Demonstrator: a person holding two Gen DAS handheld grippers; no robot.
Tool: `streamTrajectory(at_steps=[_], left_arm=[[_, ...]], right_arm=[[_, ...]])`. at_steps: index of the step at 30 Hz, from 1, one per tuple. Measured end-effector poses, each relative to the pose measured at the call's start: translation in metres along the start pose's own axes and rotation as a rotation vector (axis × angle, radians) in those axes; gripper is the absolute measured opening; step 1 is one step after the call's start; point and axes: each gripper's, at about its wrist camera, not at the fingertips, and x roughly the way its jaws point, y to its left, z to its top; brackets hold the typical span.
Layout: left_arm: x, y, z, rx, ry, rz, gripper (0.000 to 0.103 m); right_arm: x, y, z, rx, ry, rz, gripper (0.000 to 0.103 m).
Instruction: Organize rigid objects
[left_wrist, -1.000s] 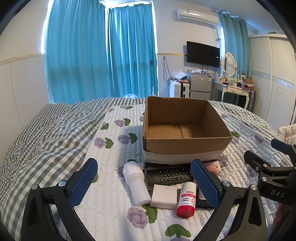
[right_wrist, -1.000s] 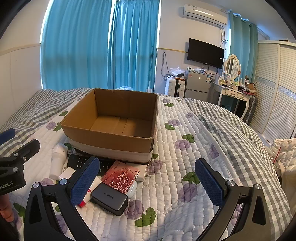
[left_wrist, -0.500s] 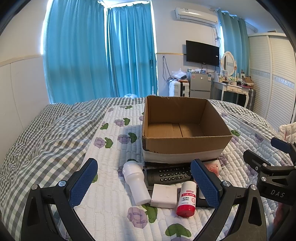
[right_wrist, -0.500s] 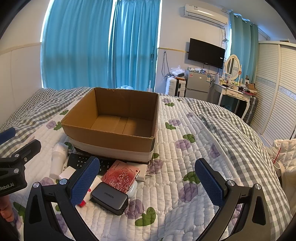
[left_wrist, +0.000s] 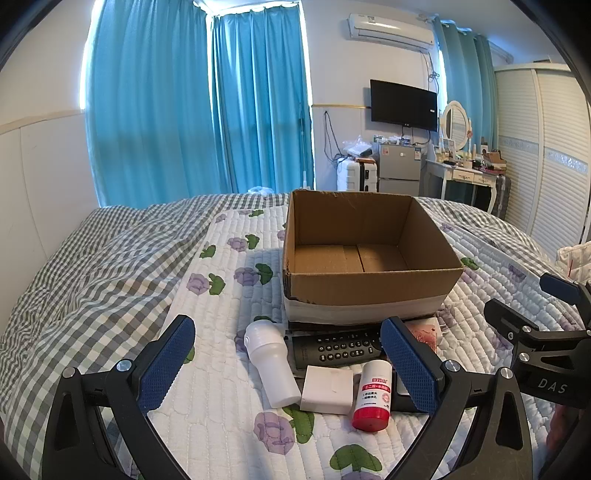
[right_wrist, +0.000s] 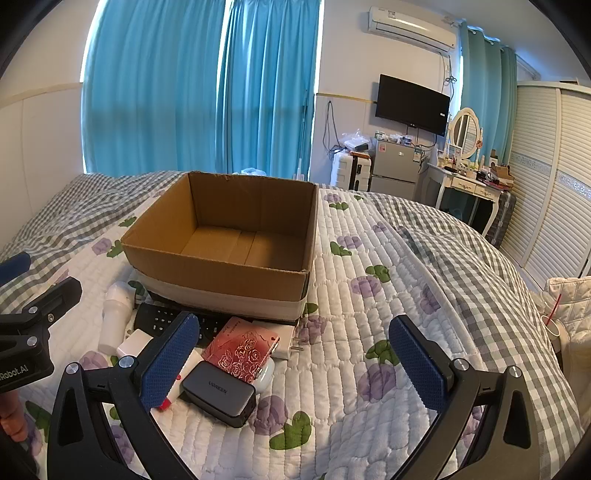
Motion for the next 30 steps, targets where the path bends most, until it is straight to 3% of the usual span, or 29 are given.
streamTrajectory(at_steps=[9,12,16,20,26,30], left_arm=[[-0.002,-0.001,0.012,0.018,0.026,-0.014,0.103],[0.0,0.004,0.033,-0.009,0.039,-0.029,0.103],[0.012,0.01,0.053,-0.033,0.044,-0.017,0.103],[0.059,0.01,0.045,-0.015,0.184,0.033,0.103],[0.11,0.007,-0.007,0.02,0.406,0.06,0.099],[0.124,0.008,-0.021,0.055,0.515,0.093,0.074]], right_arm=[[0.003,0.0,0.004,0.003,0.024,0.012,0.103],[0.009,0.004,0.022,0.002,0.059,0.041,0.103],[0.013,0.016,0.06,-0.072,0.041,0.007,0.103],[0.033,0.022,0.069,-0.067,0.064,0.03,0.103],[0.069,0.017,0.028,-0.05,0.232,0.099,0.103],[0.076,0.02,0.01,-0.076,0.297,0.119,0.103]])
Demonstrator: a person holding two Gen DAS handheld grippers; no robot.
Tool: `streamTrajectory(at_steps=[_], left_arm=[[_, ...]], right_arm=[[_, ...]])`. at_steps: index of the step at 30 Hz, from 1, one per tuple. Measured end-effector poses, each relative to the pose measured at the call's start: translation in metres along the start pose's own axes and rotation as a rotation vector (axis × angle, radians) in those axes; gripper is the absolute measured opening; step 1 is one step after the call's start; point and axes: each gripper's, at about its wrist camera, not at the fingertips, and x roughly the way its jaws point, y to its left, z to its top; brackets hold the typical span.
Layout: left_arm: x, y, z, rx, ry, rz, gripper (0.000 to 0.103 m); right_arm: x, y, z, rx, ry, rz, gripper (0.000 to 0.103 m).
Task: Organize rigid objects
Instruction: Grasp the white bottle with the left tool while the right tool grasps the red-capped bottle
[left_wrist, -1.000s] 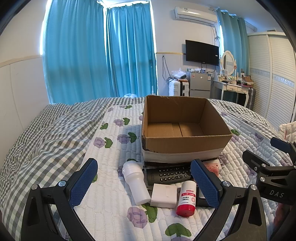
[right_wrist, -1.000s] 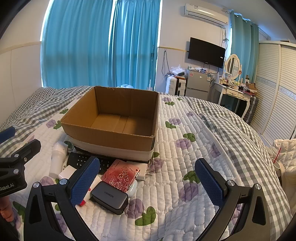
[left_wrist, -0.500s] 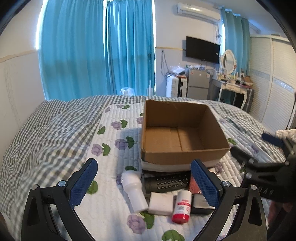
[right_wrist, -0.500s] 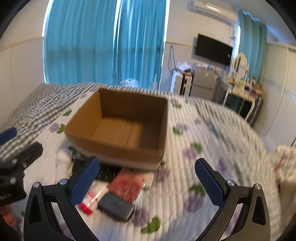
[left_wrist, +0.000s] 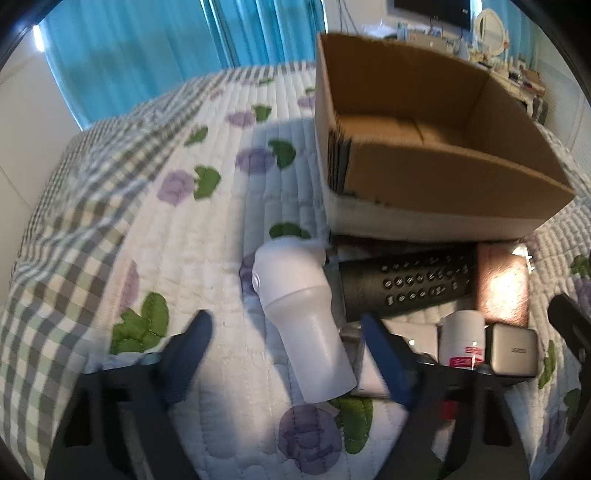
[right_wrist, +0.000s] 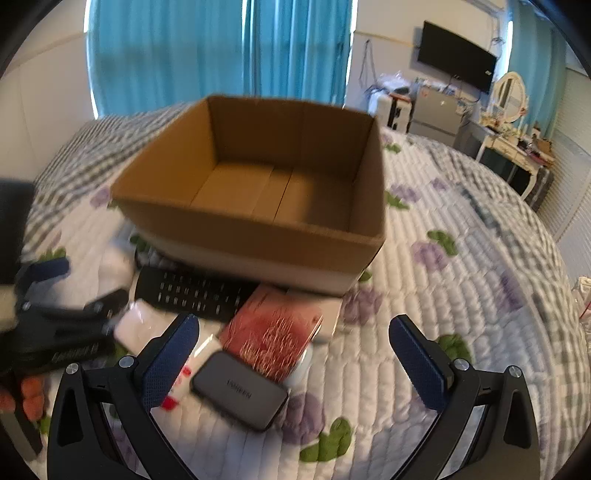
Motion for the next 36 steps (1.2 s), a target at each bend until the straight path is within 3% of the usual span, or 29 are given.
streamTrajectory(at_steps=[2,4,6,12,17,18,21,23,30,36], left_arm=[[0.011,0.001,-0.001,-0.004,0.029,0.001,0.073],[0.017,-0.001,-0.001,-0.006,0.034,-0.01,0.066],[0.02,-0.005,0.0,-0.005,0.053,-0.048,0.045],[0.002,0.001,-0.003,-0.023,0.002,-0.074,0.041],[-0.028,0.012,-0.016,-0.027,-0.044,-0.108,0.037],[-0.03,0.012,-0.016,-0.027,-0.045,-0.117,0.037],[-0.042,0.01,-0.024,-0.009,-0.071,-0.115,0.035],[-0.048,0.008,-0.03,0.008,-0.085,-0.097,0.034],[-0.04,0.016,-0.031,0.005,-0.075,-0.109,0.033],[-0.042,0.026,-0.037,-0.046,-0.081,-0.134,0.033]], right_arm=[[0.001,0.002,-0.007,-0.007,0.002,0.011,0.103],[0.0,0.006,-0.008,-0.025,-0.001,0.017,0.103],[0.002,0.013,-0.008,-0.051,-0.004,0.012,0.103],[0.001,0.026,-0.014,-0.098,0.004,0.033,0.103],[0.002,0.039,-0.021,-0.14,0.058,0.113,0.103],[0.003,0.044,-0.023,-0.151,0.079,0.133,0.101],[0.008,0.057,-0.029,-0.169,0.149,0.172,0.084],[0.01,0.064,-0.033,-0.166,0.19,0.194,0.081],[0.029,0.077,-0.041,-0.077,0.28,0.269,0.063],[0.047,0.073,-0.031,0.094,0.298,0.323,0.062]])
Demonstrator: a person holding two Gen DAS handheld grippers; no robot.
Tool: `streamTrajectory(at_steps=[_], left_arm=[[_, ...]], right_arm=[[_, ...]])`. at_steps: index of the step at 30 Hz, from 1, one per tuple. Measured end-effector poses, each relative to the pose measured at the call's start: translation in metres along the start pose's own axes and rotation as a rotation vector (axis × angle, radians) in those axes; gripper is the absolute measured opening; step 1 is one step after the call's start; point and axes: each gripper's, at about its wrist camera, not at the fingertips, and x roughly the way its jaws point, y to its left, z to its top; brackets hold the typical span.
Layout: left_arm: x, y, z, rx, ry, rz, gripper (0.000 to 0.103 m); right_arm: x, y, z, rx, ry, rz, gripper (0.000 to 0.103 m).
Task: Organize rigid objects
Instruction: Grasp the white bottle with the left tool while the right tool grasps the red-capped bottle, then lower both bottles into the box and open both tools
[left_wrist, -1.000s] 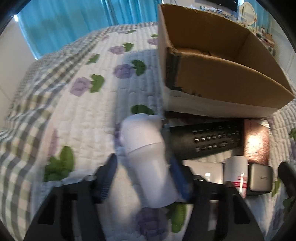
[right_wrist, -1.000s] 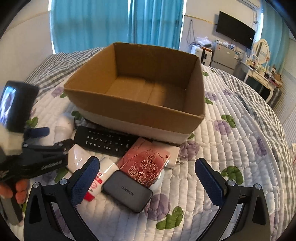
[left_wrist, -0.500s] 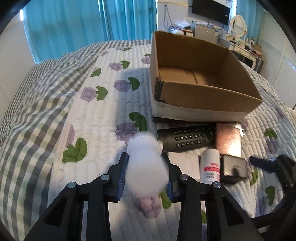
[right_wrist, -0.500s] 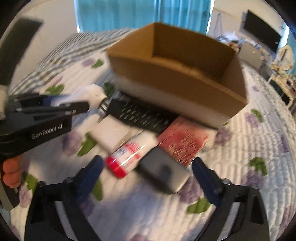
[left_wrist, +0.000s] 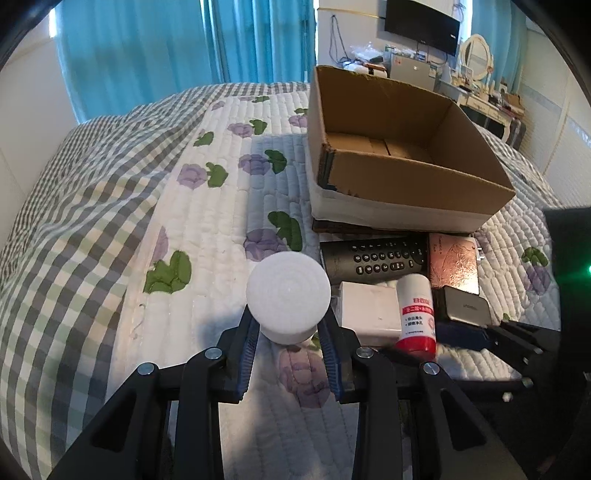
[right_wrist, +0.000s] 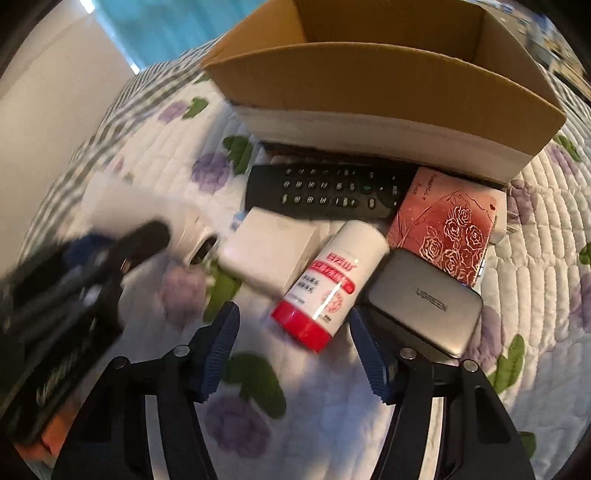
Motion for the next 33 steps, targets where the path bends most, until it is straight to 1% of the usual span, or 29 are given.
streamTrajectory(at_steps=[5,6,7,8,10,14,16,17,19,21,24,28,31,33], left_arm=[[0.0,0.001,-0.001,-0.02,-0.001,-0.013,0.033],[-0.001,0.001,-0.001,-0.021,-0.002,-0.015,0.033],[-0.001,0.001,-0.001,-0.023,-0.003,-0.016,0.033],[-0.001,0.002,-0.001,-0.027,-0.004,-0.018,0.033],[-0.001,0.003,-0.001,-0.032,-0.008,-0.022,0.033],[-0.003,0.001,-0.001,-0.019,-0.022,-0.008,0.033],[-0.004,0.0,-0.001,-0.003,-0.025,0.0,0.033],[-0.006,-0.002,0.0,0.003,-0.026,-0.008,0.033],[-0.01,-0.008,0.0,0.024,-0.035,-0.012,0.033],[-0.016,-0.014,0.001,0.05,-0.054,0.0,0.033],[-0.026,-0.02,0.004,0.066,-0.07,0.001,0.033],[-0.042,-0.026,0.011,0.072,-0.095,0.009,0.033],[-0.055,-0.031,0.022,0.075,-0.116,0.005,0.033],[-0.066,-0.035,0.033,0.078,-0.136,-0.002,0.033]], right_arm=[[0.011,-0.002,0.01,0.039,0.003,-0.013,0.061],[0.013,-0.002,0.011,0.034,-0.001,-0.009,0.058],[0.016,-0.001,0.012,0.019,0.001,-0.022,0.051],[0.019,0.0,0.011,-0.001,0.005,-0.054,0.042],[0.017,-0.001,0.007,-0.024,-0.007,-0.063,0.04],[0.003,-0.002,0.0,-0.044,-0.046,-0.06,0.038],[-0.008,0.003,-0.003,-0.079,-0.073,-0.089,0.037],[-0.014,0.005,-0.004,-0.094,-0.088,-0.099,0.036],[-0.024,0.008,-0.003,-0.109,-0.105,-0.103,0.036],[-0.033,0.01,-0.003,-0.127,-0.126,-0.112,0.036],[-0.043,0.01,0.0,-0.139,-0.146,-0.113,0.035],[-0.073,0.003,-0.012,-0.164,-0.191,-0.122,0.035],[-0.099,0.001,-0.009,-0.17,-0.24,-0.116,0.035],[-0.119,0.0,-0.001,-0.174,-0.281,-0.116,0.035]])
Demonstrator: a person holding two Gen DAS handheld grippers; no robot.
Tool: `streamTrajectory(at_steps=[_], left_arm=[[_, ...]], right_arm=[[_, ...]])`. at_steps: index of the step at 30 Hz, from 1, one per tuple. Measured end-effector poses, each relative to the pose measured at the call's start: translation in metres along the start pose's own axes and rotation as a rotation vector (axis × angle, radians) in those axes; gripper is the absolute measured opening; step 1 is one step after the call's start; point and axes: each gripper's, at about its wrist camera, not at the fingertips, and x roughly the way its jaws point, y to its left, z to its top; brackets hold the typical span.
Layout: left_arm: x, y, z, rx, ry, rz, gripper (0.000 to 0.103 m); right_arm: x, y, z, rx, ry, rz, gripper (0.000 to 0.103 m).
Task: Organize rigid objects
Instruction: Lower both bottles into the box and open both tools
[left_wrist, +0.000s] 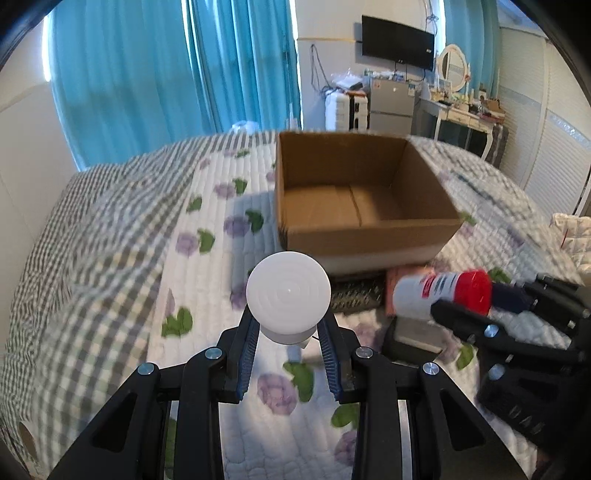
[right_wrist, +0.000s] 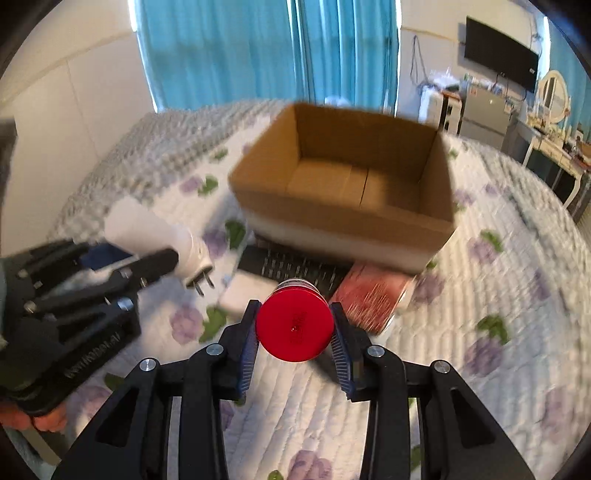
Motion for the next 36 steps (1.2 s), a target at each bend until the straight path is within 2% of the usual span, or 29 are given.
streamTrajectory(at_steps=[3,9,12,15,19,23,28,30,31,32,33,36], left_arm=[[-0.011,-0.005,0.024,-0.003,-0.035,-0.02,0.033],[-0.019,-0.011,0.091,-0.021,-0.129,-0.036,0.033],[-0.004,-0.014,0.119,-0.026,-0.145,-0.024,0.033],[0.026,-0.019,0.134,-0.022,-0.139,0.023,0.033],[0.078,-0.023,0.135,-0.039,-0.093,0.019,0.033],[0.117,-0.026,0.129,-0.048,-0.032,0.003,0.033],[0.131,-0.043,0.116,0.005,-0.015,-0.007,0.033],[0.134,-0.046,0.112,0.011,-0.005,-0.015,0.039],[0.134,-0.047,0.112,0.013,-0.007,-0.017,0.045],[0.132,-0.047,0.112,0.011,-0.013,-0.017,0.058],[0.129,-0.046,0.112,0.002,-0.025,-0.027,0.063],[0.125,-0.037,0.114,-0.03,-0.022,-0.034,0.063]], right_arm=[[-0.027,-0.009,0.024,-0.026,-0.069,-0.026,0.035],[-0.051,-0.031,0.08,-0.056,-0.161,-0.061,0.036],[-0.046,-0.044,0.104,-0.063,-0.179,-0.077,0.036],[-0.03,-0.06,0.125,-0.057,-0.174,-0.084,0.036],[0.003,-0.082,0.138,-0.038,-0.137,-0.076,0.036],[0.036,-0.102,0.135,-0.017,-0.092,-0.074,0.036],[0.065,-0.117,0.12,-0.004,-0.042,-0.063,0.036],[0.071,-0.121,0.114,0.001,-0.025,-0.057,0.036],[0.072,-0.121,0.113,0.002,-0.023,-0.056,0.036],[0.072,-0.122,0.112,0.001,-0.022,-0.053,0.036],[0.072,-0.122,0.112,0.003,-0.022,-0.054,0.036],[0.072,-0.121,0.113,0.002,-0.023,-0.054,0.036]])
